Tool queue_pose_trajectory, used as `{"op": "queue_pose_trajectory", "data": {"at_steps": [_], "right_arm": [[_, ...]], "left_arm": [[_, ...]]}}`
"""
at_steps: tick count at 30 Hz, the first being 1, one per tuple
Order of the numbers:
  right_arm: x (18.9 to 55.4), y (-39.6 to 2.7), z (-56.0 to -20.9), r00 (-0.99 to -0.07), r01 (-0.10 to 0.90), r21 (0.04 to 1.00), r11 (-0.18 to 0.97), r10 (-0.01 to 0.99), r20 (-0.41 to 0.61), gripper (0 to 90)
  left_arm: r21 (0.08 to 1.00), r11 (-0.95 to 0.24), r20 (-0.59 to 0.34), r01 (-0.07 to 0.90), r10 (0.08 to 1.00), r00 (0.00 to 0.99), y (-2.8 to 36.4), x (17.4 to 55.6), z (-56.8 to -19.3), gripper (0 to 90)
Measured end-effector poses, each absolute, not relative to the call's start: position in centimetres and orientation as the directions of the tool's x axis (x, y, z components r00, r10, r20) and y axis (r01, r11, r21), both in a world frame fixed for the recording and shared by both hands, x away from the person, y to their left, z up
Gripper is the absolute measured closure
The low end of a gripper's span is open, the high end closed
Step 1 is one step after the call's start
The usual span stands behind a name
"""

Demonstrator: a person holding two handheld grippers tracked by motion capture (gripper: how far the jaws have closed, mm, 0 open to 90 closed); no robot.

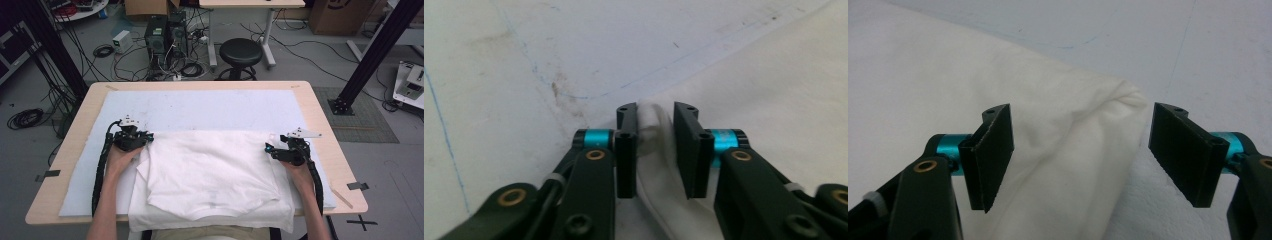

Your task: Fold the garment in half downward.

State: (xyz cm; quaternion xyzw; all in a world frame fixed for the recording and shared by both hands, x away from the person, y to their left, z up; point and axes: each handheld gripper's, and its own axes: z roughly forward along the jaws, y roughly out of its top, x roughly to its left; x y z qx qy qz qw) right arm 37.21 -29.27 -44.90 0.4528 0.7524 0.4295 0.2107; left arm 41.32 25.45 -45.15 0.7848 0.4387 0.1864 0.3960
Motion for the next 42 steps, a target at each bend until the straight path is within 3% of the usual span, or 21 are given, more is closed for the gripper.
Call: {"op": "queue_pose_trajectory", "data": {"at_steps": [5,13,20,30,34,35,42], "right_arm": [[37.2,-29.3,-44.8,-0.498,0.494,0.841,0.22,0.865,0.066,26.9],[38.9,-30.0,-43.7,-0.478,0.528,0.833,0.166,0.869,0.13,30.1],[42.3,-29.2,-43.6,-0.498,0.59,0.775,0.226,0.857,0.129,30.4],[43.3,-28.8,-45.1,-0.492,0.627,0.737,0.254,0.862,0.121,32.9],[43.1,-28.6,-45.1,-0.507,0.618,0.737,0.273,0.855,0.109,41.6],[43.0,-28.4,-45.1,-0.521,0.609,0.742,0.281,0.846,0.108,50.0],[43.0,-28.4,-45.1,-0.572,0.602,0.746,0.283,0.805,0.156,76.4]], "left_arm": [[0.785,-0.293,-0.066,0.546,0.837,0.544,25.6,41.4,-45.2,80.7],[0.784,-0.292,-0.069,0.548,0.836,0.544,25.6,41.4,-45.2,81.1],[0.784,-0.292,-0.07,0.548,0.836,0.545,25.7,41.4,-45.2,81.1],[0.785,-0.291,-0.069,0.547,0.837,0.543,25.6,41.4,-45.2,81.1],[0.785,-0.291,-0.068,0.547,0.836,0.544,25.6,41.4,-45.2,81.1],[0.785,-0.29,-0.069,0.547,0.837,0.544,25.6,41.4,-45.2,81.1],[0.785,-0.291,-0.069,0.547,0.836,0.544,25.6,41.4,-45.2,81.1]]}}
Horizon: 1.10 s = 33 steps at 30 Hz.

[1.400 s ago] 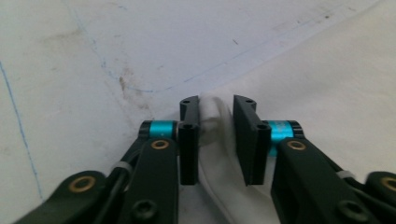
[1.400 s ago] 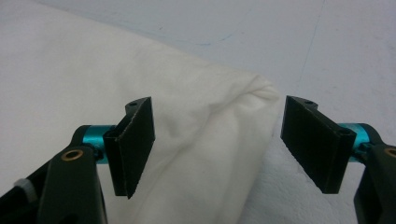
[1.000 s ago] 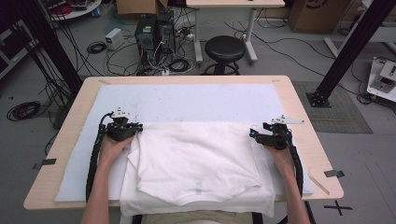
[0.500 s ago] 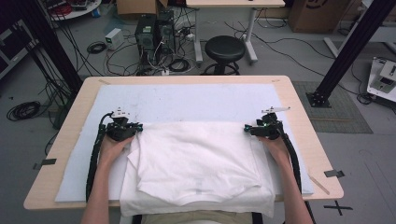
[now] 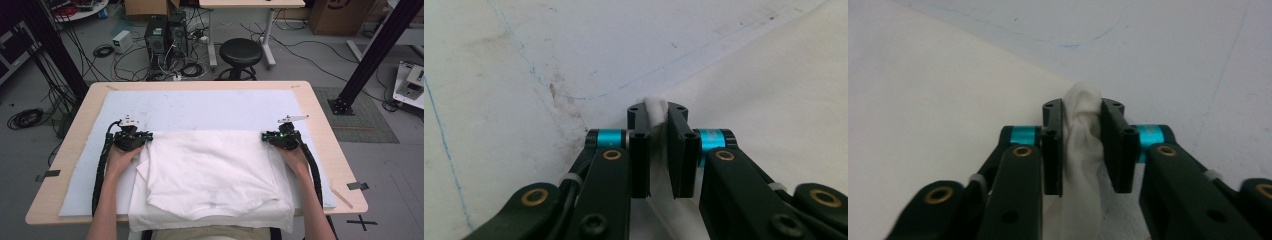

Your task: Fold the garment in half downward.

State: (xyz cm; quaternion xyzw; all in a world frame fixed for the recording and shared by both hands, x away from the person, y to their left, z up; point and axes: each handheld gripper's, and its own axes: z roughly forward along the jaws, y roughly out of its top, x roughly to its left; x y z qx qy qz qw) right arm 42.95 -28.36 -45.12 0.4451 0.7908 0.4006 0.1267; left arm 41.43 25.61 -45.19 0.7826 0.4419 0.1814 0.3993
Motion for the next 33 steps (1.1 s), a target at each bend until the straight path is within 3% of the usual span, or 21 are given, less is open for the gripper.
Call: {"op": "queue_pose_trajectory", "data": {"at_steps": [4,15,33], "right_arm": [[42.8,-28.1,-45.1,-0.574,0.593,0.748,0.296,0.808,0.135,80.7],[42.9,-27.3,-43.7,-0.542,0.542,0.771,0.333,0.84,0.018,82.2],[48.1,-25.5,-42.8,-0.466,0.568,0.753,0.332,0.884,-0.039,81.9]], "left_arm": [[0.787,-0.292,-0.066,0.544,0.836,0.544,25.6,41.4,-45.2,81.4],[0.814,-0.236,-0.077,0.53,0.861,0.502,25.5,41.7,-43.7,83.8],[0.801,-0.193,-0.043,0.567,0.925,0.376,24.5,46.7,-43.4,83.8]]}}
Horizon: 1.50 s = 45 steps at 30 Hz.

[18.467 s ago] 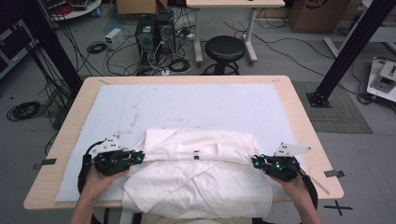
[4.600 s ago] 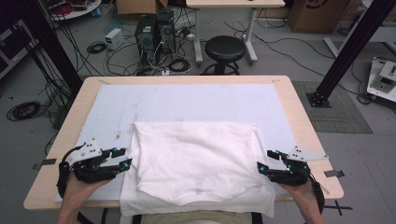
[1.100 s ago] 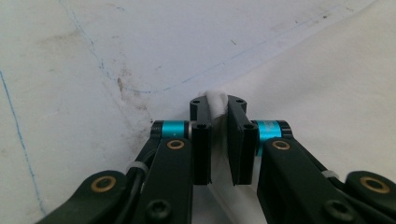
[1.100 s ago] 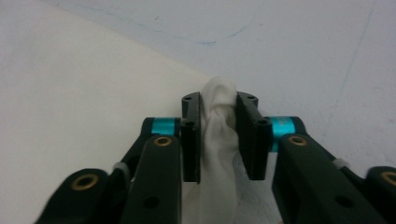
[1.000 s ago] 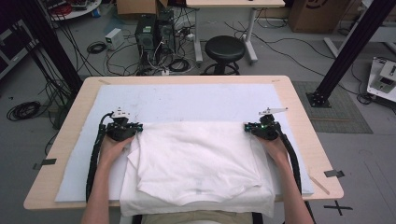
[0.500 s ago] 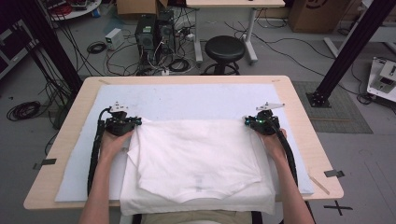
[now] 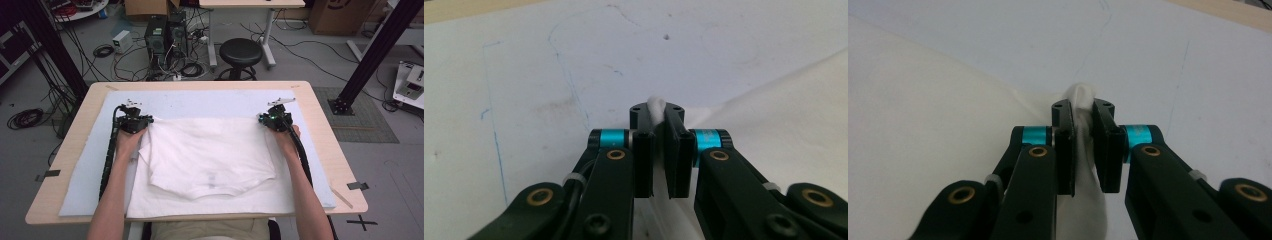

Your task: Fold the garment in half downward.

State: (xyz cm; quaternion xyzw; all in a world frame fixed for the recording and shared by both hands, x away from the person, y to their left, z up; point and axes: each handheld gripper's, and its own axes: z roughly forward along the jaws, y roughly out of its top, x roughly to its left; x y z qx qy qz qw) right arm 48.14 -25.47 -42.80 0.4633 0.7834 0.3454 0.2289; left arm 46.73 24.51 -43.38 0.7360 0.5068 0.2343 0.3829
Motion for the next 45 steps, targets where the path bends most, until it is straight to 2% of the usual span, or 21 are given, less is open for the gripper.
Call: {"op": "queue_pose_trajectory", "data": {"at_steps": [12,16,20,26,28,30,32,34,37,43,45], "right_arm": [[51.3,-24.9,-42.9,-0.447,0.579,0.731,0.361,0.891,-0.087,81.6],[52.1,-24.9,-43.0,-0.448,0.584,0.715,0.384,0.887,-0.111,81.5],[52.7,-25.1,-43.0,-0.444,0.592,0.71,0.382,0.89,-0.109,81.5],[53.4,-25.0,-43.6,-0.433,0.603,0.701,0.381,0.894,-0.114,81.2],[53.4,-24.9,-44.0,-0.432,0.611,0.695,0.379,0.895,-0.108,74.3],[53.3,-25.1,-43.9,-0.395,0.625,0.699,0.349,0.913,-0.102,55.4],[53.1,-25.7,-43.5,-0.384,0.636,0.704,0.316,0.921,-0.066,46.8],[52.6,-26.4,-43.1,-0.382,0.637,0.719,0.277,0.924,-0.017,42.9],[51.2,-27.0,-42.7,-0.41,0.622,0.736,0.269,0.912,0.013,39.4],[47.3,-27.1,-42.6,-0.483,0.592,0.741,0.318,0.876,0.01,37.2],[45.7,-27.1,-42.5,-0.503,0.572,0.749,0.334,0.865,-0.002,37.2]], "left_arm": [[0.789,-0.17,-0.063,0.591,0.934,0.353,24.3,49.2,-43.5,83.7],[0.782,-0.202,-0.021,0.59,0.937,0.349,23.5,50.0,-44.1,83.7],[0.794,-0.138,-0.081,0.592,0.941,0.328,23.9,50.3,-44.6,83.7],[0.797,-0.129,-0.091,0.59,0.94,0.328,23.9,50.5,-45.0,83.6],[0.796,-0.137,-0.086,0.59,0.939,0.333,23.9,50.4,-44.9,80.5],[0.786,-0.152,-0.069,0.599,0.941,0.33,24.1,50.3,-44.8,65.9],[0.78,-0.158,-0.068,0.605,0.941,0.333,24.3,50.0,-44.3,55.0],[0.78,-0.158,-0.075,0.606,0.937,0.342,24.3,49.5,-43.7,50.4],[0.794,-0.187,-0.055,0.579,0.926,0.374,23.9,48.2,-42.4,48.5],[0.813,-0.275,-0.001,0.513,0.881,0.474,22.4,43.7,-41.2,48.1],[0.821,-0.26,-0.029,0.507,0.87,0.493,22.4,42.0,-41.3,48.0]]}}
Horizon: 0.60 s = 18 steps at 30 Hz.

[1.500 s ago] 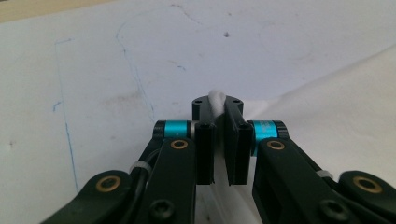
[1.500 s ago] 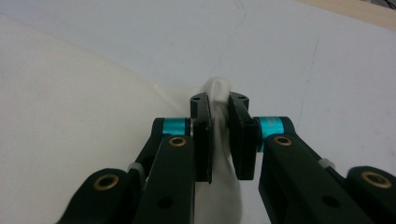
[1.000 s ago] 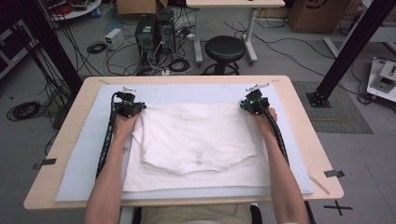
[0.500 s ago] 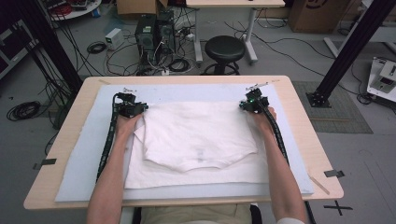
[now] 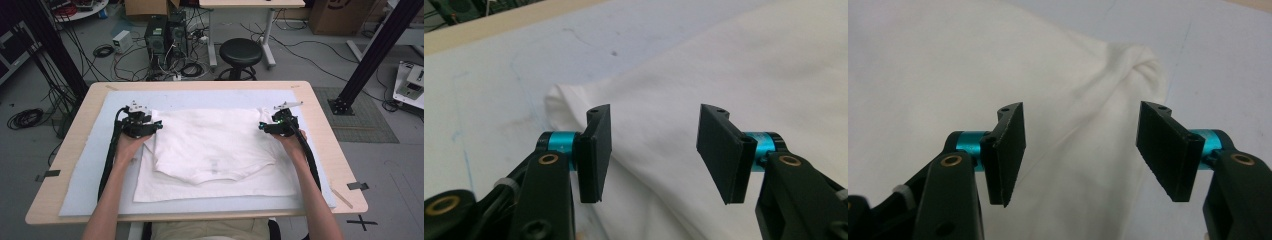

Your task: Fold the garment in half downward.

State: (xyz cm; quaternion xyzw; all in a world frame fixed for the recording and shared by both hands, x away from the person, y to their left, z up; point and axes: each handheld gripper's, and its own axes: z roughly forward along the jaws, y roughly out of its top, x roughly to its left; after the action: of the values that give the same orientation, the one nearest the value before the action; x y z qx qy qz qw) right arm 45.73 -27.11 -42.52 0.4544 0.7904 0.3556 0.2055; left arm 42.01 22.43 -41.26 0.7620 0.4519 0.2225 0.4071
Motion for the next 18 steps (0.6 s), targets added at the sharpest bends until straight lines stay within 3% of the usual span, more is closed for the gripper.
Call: {"op": "queue_pose_trajectory", "data": {"at_steps": [8,15,18], "right_arm": [[40.0,-27.7,-42.8,-0.536,0.526,0.797,0.297,0.843,0.04,37.4],[37.5,-28.6,-43.3,-0.532,0.521,0.811,0.267,0.845,0.063,37.4],[36.1,-28.8,-43.5,-0.536,0.518,0.816,0.255,0.841,0.078,37.4]], "left_arm": [[0.839,-0.252,-0.076,0.483,0.823,0.563,22.9,36.1,-41.4,47.6],[0.819,-0.255,-0.111,0.514,0.808,0.578,24.0,32.6,-42.5,47.3],[0.819,-0.215,-0.17,0.531,0.794,0.583,24.7,31.0,-43.4,47.1]]}}
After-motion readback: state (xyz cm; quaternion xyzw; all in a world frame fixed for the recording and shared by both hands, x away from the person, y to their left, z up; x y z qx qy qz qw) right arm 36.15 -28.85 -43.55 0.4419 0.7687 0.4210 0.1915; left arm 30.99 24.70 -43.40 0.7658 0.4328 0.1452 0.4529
